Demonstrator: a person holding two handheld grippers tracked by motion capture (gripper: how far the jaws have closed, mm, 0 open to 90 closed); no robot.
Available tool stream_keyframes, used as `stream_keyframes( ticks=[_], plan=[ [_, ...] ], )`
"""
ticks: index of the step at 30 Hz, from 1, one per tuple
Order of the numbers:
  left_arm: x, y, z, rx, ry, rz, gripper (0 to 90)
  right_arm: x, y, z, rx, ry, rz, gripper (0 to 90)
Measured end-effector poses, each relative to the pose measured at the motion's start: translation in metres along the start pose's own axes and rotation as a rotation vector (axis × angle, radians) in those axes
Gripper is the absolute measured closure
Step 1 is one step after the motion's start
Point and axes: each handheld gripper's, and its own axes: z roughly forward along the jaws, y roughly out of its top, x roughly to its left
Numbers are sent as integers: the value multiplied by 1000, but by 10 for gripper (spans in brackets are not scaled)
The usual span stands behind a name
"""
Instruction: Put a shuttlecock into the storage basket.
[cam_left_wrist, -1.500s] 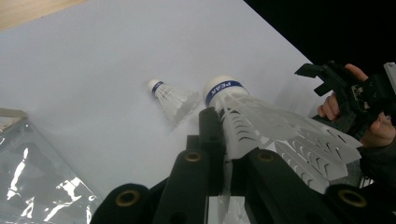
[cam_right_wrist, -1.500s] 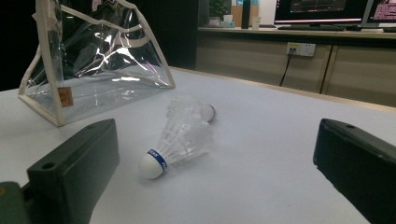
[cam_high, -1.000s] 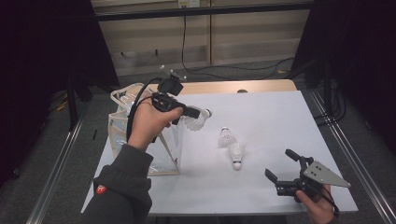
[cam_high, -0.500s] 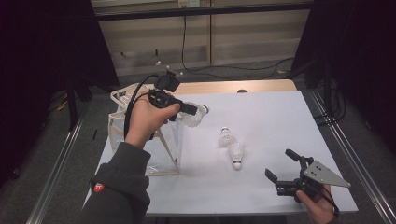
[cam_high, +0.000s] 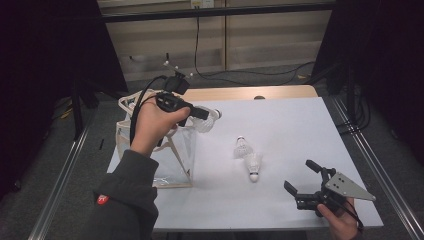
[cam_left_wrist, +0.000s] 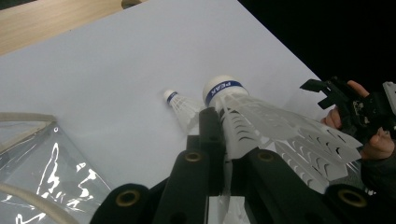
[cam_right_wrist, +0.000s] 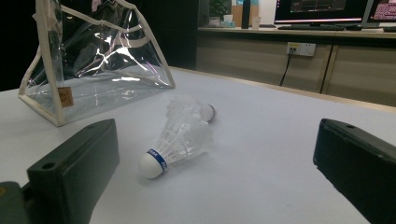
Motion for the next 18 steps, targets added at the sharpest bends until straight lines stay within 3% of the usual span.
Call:
stream_keyframes(
  ticks=[18],
  plan=[
    [7, 1, -12, -22, 6, -22, 891, 0, 0, 0, -1, -1, -1, 3]
  ],
)
